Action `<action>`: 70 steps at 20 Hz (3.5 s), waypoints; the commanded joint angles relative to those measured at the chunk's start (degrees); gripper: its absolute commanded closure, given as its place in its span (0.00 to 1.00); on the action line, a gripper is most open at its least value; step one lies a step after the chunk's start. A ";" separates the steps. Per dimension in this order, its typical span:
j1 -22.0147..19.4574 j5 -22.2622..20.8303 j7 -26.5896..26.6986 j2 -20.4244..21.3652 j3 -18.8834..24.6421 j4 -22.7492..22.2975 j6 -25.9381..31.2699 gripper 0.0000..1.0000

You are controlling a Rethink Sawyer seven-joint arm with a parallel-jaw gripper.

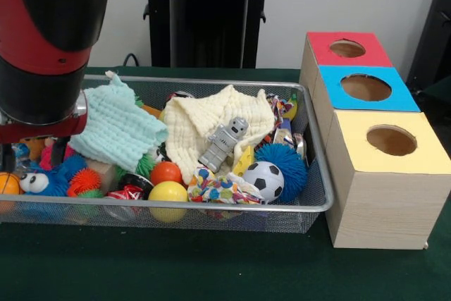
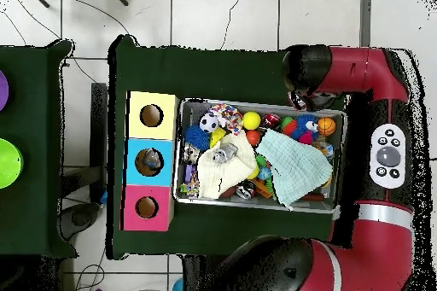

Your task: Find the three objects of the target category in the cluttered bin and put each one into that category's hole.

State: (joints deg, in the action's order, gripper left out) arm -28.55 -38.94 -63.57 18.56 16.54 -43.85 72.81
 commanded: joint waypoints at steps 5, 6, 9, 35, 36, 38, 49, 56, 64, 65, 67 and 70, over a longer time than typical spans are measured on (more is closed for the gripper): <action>0.12 -4.24 22.04 -5.72 2.42 3.79 6.40 0.00; 0.08 -4.06 22.22 -5.92 2.25 3.53 6.90 0.00; 0.17 -3.94 22.45 -6.39 1.63 3.41 7.72 0.00; 1.89 -8.65 25.31 -8.78 -3.76 7.96 13.19 0.00; 1.96 -8.51 25.14 -8.97 -3.76 7.93 13.48 0.00; 2.15 -8.21 24.74 -9.42 -3.72 7.85 14.01 0.00; -0.35 -3.98 24.03 -11.81 -1.52 3.12 12.19 0.00; -0.38 -3.65 23.28 -12.67 -2.34 2.36 13.16 0.00; 0.64 -4.54 22.63 -13.40 -3.59 3.98 16.99 0.00; 0.82 -4.67 22.49 -13.37 -3.78 4.11 17.63 0.00; 1.03 -4.87 21.88 -13.31 -4.14 4.23 18.70 0.00; 1.38 -5.51 21.17 -13.13 -4.77 4.49 19.98 0.00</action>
State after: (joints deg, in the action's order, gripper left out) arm -27.85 -43.49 -56.48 6.65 12.33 -34.38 85.61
